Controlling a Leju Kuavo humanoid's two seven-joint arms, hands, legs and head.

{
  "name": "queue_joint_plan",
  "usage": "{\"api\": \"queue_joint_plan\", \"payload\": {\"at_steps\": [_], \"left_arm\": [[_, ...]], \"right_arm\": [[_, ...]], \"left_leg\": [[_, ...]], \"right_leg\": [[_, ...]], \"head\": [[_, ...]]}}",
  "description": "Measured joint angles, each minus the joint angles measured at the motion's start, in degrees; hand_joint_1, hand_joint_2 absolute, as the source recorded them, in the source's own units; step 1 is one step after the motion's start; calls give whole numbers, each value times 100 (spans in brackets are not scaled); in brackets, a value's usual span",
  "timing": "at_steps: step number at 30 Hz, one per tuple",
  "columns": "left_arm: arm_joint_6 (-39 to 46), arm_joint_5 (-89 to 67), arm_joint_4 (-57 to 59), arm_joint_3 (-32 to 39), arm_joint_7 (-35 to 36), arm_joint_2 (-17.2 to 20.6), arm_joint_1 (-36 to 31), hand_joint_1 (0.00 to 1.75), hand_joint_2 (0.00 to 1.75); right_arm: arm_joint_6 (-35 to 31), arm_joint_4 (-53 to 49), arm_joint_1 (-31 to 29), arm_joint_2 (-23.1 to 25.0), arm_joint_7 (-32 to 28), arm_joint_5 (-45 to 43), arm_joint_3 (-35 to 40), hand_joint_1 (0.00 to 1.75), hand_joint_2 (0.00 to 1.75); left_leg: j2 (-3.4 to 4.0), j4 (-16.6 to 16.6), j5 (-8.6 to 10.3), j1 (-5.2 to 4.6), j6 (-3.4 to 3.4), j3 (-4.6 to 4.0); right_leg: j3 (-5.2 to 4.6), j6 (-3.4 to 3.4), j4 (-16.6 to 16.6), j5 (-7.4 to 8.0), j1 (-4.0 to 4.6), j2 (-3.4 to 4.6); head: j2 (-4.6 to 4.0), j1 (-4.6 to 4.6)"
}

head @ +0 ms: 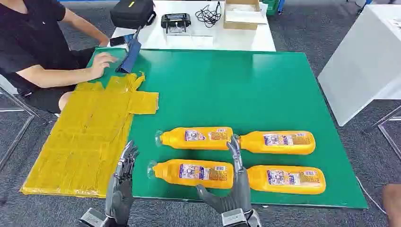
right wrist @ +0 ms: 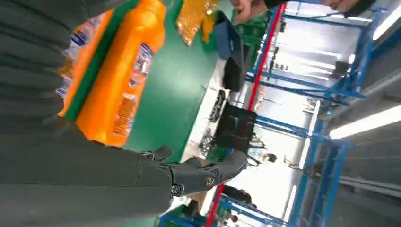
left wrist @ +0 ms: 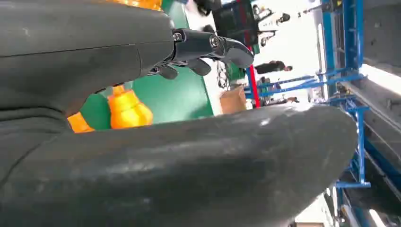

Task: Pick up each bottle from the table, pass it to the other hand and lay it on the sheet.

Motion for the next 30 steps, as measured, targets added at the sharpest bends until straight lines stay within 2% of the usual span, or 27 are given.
{"api": "queue_joint_plan", "payload": {"at_steps": [23, 30], "left_arm": [[-103, -11, 194, -83, 0, 2, -93, 0, 0], [-83, 63, 197, -168, 0, 39, -108, 0, 0]], "right_arm": [[170, -98, 63, -57, 131, 160, 44, 0, 175], [511, -120, 59, -59, 338, 269, 68, 0, 175]], "left_leg": [[0, 0, -1, -1, 1, -6], [0, 0, -2, -1, 2, -7]], "right_leg": [[2, 1, -13, 1, 0, 1], [2, 1, -14, 1, 0, 1]], "head": [[0, 0], [0, 0]]}}
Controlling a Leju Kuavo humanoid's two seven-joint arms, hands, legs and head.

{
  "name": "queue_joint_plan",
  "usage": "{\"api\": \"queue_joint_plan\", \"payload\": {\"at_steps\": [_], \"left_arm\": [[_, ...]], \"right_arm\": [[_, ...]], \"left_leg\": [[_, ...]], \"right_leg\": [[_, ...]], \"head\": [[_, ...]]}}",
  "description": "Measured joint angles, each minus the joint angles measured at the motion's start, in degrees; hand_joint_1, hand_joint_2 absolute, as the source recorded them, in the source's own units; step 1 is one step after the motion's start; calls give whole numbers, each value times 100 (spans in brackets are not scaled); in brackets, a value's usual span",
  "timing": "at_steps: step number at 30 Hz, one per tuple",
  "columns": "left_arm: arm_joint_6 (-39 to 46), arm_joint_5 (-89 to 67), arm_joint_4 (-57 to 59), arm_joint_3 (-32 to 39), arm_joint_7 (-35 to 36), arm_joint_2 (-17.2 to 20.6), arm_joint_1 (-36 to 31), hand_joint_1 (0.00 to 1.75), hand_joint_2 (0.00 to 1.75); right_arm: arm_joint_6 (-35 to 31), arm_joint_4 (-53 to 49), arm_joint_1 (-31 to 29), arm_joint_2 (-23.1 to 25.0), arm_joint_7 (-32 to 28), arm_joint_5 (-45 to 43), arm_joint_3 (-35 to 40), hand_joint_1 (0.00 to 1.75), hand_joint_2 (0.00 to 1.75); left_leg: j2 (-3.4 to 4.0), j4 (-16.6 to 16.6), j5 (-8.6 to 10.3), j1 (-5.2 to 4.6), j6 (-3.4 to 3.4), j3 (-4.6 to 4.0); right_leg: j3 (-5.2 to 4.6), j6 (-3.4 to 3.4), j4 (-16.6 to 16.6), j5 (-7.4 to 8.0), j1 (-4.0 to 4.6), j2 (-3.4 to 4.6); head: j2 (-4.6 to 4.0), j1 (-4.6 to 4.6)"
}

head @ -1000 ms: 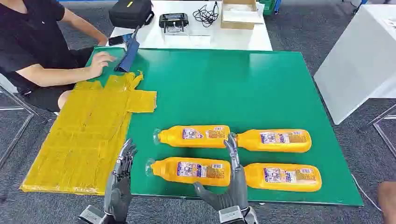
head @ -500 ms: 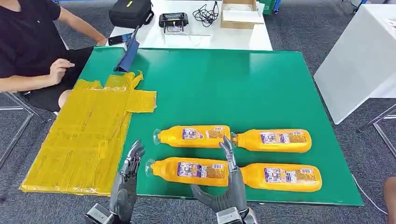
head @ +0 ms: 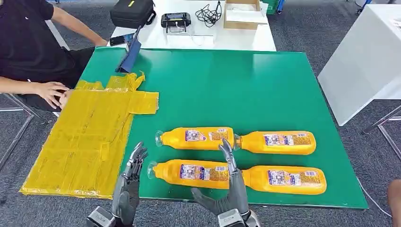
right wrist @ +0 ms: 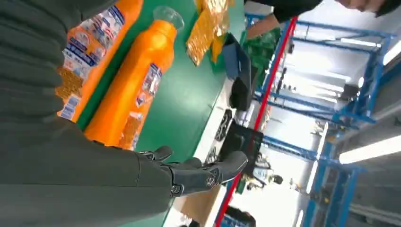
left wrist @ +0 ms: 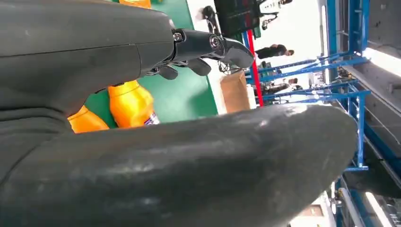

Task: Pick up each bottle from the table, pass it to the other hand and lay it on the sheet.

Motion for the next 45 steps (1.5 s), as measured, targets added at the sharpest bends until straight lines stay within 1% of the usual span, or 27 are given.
{"api": "queue_joint_plan", "payload": {"at_steps": [4, 6, 7, 8, 10, 13, 19, 23, 26, 29, 36, 42, 45], "left_arm": [[-166, 105, 15, -13, 0, 20, -56, 0, 0], [-333, 107, 55, -11, 0, 24, -111, 0, 0], [-415, 81, 100, -11, 0, 24, -161, 0, 0], [-457, 53, 148, -11, 0, 15, -210, 0, 0], [-459, 53, 199, -13, 0, -9, -269, 0, 0], [-479, 70, 216, -9, 0, -9, -267, 0, 0], [-546, 53, 216, 67, 0, -11, -243, 0, 0], [-553, 7, 199, 144, -2, -24, -201, 0, 0], [-562, -13, 166, 197, -2, -53, -149, 0, 0], [-573, -15, 129, 243, -4, -55, -137, 0, 0], [-562, -17, 98, 269, -4, -55, -126, 0, 0], [-496, 13, 68, 306, -4, -55, -123, 0, 0], [-441, 74, 37, 323, -4, -55, -123, 0, 0]], "right_arm": [[387, 0, -60, -113, 511, 386, 127, 0, 175], [727, 7, -207, -245, 1040, 900, 219, 0, 175], [991, 67, -404, -338, 1415, 1288, 318, 0, 175], [1189, 217, -664, -400, 1668, 1581, 450, 0, 175], [1233, 513, -1072, -428, 1788, 1838, 679, 0, 175], [1227, 798, -1493, -439, 1968, 2090, 997, 0, 175], [1408, 1112, -2234, -660, 2296, 2289, 1565, 0, 175], [1402, 1230, -2650, -811, 2556, 2684, 1886, 0, 175], [1511, 1283, -2955, -905, 2643, 2759, 2059, 0, 175], [1743, 1331, -3145, -975, 2645, 2623, 2192, 0, 175], [1769, 1421, -3316, -1073, 2645, 2568, 2352, 0, 175], [2252, 1550, -3506, -1333, 2599, 2194, 2654, 0, 175], [2368, 1617, -3552, -1513, 2549, 2013, 2829, 0, 175]], "left_leg": [[0, 0, 0, 0, 0, 1], [0, -1, 0, 1, 0, -5], [6, -1, 0, 1, 0, -5], [21, -1, 1, 1, 0, 1], [23, -1, 1, 0, 0, 19], [20, 0, 1, 2, -1, 29], [20, 0, 1, 3, -1, 28], [22, 0, 1, 1, 0, 27], [21, 0, 1, 0, 0, 29], [19, 1, 1, 0, 0, 29], [20, 0, 1, 3, -1, 28], [20, 1, 1, 1, 0, 29], [19, 1, 1, 0, 0, 30]], "right_leg": [[1, 0, 0, 0, 0, 0], [6, 0, 0, 1, 0, 1], [6, 1, 1, 2, -1, 6], [8, 1, 1, 4, -1, 20], [22, 2, 0, 4, -1, 21], [27, 2, 2, 4, -1, 20], [25, 3, 2, 3, 0, 20], [26, 3, 2, 3, -1, 20], [27, 3, 2, 3, -1, 20], [27, 3, 2, 3, -1, 20], [26, 3, 2, 3, 0, 19], [27, 3, 2, 3, -1, 19], [27, 3, 1, 3, -1, 19]], "head": [[0, 0], [0, -2], [0, -2], [0, 0], [0, -2], [0, -4], [0, -2], [0, -2], [0, -2], [0, -2], [0, -2], [0, -2], [0, 0]]}}
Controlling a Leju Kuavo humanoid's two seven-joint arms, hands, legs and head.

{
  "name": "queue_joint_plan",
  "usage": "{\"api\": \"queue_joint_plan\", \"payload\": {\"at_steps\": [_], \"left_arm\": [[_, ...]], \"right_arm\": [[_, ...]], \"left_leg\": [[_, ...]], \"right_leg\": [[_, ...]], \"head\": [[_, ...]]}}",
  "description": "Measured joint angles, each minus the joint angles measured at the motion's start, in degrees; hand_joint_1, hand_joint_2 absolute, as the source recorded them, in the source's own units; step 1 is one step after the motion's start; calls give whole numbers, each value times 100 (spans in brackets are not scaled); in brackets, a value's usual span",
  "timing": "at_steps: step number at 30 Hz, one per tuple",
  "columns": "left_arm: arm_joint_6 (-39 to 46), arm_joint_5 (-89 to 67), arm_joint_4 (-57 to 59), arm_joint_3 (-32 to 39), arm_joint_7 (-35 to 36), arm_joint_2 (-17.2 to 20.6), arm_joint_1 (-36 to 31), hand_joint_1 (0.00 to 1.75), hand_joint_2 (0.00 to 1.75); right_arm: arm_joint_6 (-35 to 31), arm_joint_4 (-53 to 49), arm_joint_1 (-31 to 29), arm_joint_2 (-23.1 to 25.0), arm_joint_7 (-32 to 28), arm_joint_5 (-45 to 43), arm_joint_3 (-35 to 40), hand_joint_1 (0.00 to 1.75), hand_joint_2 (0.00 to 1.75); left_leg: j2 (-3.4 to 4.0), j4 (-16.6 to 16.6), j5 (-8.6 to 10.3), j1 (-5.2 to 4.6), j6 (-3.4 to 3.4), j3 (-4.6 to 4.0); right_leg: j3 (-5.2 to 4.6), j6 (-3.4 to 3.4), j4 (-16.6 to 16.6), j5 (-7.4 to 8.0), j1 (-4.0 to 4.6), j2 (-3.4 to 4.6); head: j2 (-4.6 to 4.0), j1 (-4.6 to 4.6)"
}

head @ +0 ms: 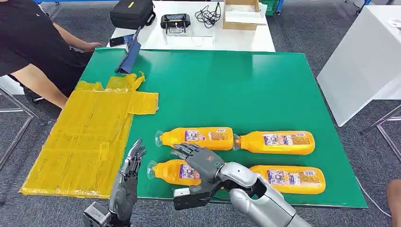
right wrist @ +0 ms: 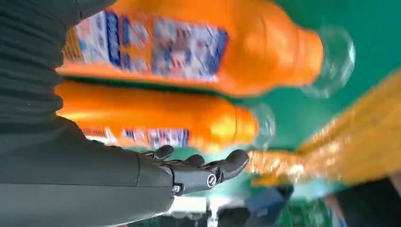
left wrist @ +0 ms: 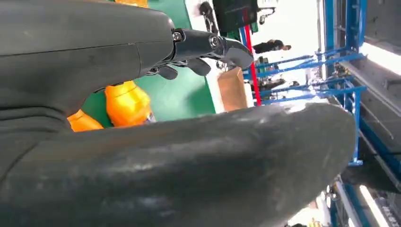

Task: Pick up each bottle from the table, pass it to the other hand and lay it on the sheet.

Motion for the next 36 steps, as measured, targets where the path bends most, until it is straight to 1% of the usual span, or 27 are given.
{"api": "queue_joint_plan", "payload": {"at_steps": [7, 11, 19, 20, 21, 27, 36], "left_arm": [[37, 42, -13, 17, 0, 2, 16, 0, 0], [50, 72, -30, 24, 0, 2, 21, 0, 0], [120, 101, -90, 28, 0, 2, 99, 0, 0], [120, 100, -98, 28, 0, 2, 105, 0, 0], [120, 101, -100, 31, 0, 2, 114, 0, 0], [107, 98, -129, 52, 0, 0, 160, 0, 0], [-2, 101, -127, 55, 0, -46, 135, 0, 0]], "right_arm": [[11, 140, 75, -299, 24, -59, 312, 0, 175], [-48, 177, 136, -391, 41, -44, 408, 0, 175], [-453, 173, 337, -575, 437, 391, 568, 0, 175], [-485, 173, 368, -583, 485, 450, 574, 10, 175], [-529, 173, 393, -583, 550, 522, 575, 175, 175], [-514, 273, 534, -583, 876, 804, 566, 175, 175], [-481, 631, 508, -323, 1077, 874, 417, 175, 175]], "left_leg": [[-1, 0, -1, 0, 0, -2], [2, 0, -2, 0, 0, 2], [2, 0, -3, 0, -2, 18], [2, 0, -4, 0, -2, 21], [2, -1, -4, 0, -2, 24], [4, -2, -10, 0, 2, 42], [9, -3, -15, 0, -1, 91]], "right_leg": [[-2, 0, -1, 0, -2, 0], [-2, 0, -1, 0, -2, 1], [13, 0, -2, -1, -1, 1], [18, 0, -3, -1, -1, 1], [20, 0, -3, -1, -1, 1], [43, -1, -5, -3, -1, 2], [83, -1, -7, -3, 3, 16]], "head": [[0, 0], [0, -2], [0, -2], [0, -2], [0, -2], [0, -2], [0, -2]]}}
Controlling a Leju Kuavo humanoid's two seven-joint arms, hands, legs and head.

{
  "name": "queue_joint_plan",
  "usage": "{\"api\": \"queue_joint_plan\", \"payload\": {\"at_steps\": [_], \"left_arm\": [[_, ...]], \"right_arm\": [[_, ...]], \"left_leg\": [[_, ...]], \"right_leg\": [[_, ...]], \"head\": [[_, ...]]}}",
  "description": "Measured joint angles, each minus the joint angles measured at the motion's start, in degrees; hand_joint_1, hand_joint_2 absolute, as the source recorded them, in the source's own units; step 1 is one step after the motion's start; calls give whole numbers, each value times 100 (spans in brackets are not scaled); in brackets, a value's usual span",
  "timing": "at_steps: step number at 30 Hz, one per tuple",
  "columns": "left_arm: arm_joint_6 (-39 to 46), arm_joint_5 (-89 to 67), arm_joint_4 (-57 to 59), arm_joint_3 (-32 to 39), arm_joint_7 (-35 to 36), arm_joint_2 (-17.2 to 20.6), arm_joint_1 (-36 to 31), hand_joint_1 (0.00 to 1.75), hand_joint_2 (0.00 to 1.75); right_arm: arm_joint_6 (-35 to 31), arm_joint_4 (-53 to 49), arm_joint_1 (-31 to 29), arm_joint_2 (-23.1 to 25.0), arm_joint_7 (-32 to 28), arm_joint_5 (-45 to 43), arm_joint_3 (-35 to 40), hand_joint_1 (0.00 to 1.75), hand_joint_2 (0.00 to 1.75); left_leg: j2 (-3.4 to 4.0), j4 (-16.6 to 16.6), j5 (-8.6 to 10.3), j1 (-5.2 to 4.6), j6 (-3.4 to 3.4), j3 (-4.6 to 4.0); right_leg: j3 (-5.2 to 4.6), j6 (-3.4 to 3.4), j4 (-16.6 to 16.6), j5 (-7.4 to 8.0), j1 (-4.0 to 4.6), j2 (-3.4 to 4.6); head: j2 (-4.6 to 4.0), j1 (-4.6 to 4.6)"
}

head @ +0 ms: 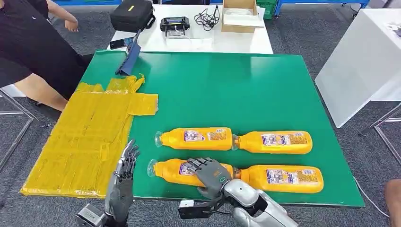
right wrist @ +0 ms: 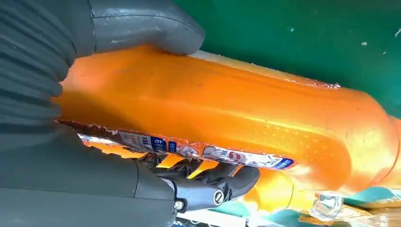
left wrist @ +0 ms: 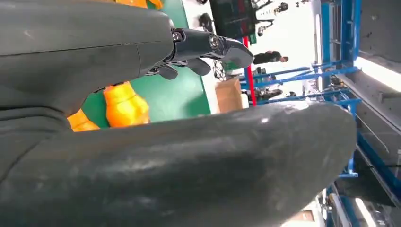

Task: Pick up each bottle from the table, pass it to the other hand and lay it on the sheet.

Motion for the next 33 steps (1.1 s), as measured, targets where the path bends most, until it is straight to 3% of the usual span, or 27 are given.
{"api": "queue_joint_plan", "payload": {"at_steps": [11, 18, 22, 23, 28, 33], "left_arm": [[-103, 98, 33, 22, 0, -7, -82, 0, 0], [-407, 781, 146, 199, 28, -199, -198, 0, 0], [-724, 1623, 149, 562, 129, -416, -200, 0, 0], [-780, 1852, 149, 696, 168, -495, -198, 0, 175], [-809, 2214, 149, 981, 230, -630, -180, 0, 175], [-835, 2229, 149, 1082, 247, -673, -174, 0, 175]], "right_arm": [[50, 369, -58, 208, 40, -162, -155, 175, 175], [-87, 763, -121, 437, 13, -735, -586, 175, 175], [-577, 627, 123, 569, -571, -1570, -1192, 175, 175], [-733, 374, 315, 616, -985, -1895, -1456, 175, 175], [-1001, -923, 1437, 912, -1724, -2251, -2110, 175, 175], [-1062, -1653, 1819, 1071, -1886, -2335, -2407, 175, 175]], "left_leg": [[4, -4, -12, 0, -4, 64], [4, -7, -19, 0, -5, 96], [0, -6, -15, -1, -4, 100], [-2, -5, -14, -1, -4, 97], [-4, -3, -13, 5, -6, 34], [-5, -6, -13, 8, -7, -18]], "right_leg": [[58, -1, -6, -2, 1, 6], [89, 0, -6, -9, 2, 6], [101, 5, -7, -8, 1, 5], [101, 6, -6, -8, 1, 4], [32, 12, 1, -11, 0, 5], [-16, 13, 4, -15, 1, 4]], "head": [[0, 0], [0, 0], [0, 0], [0, 7], [0, -4], [0, 0]]}}
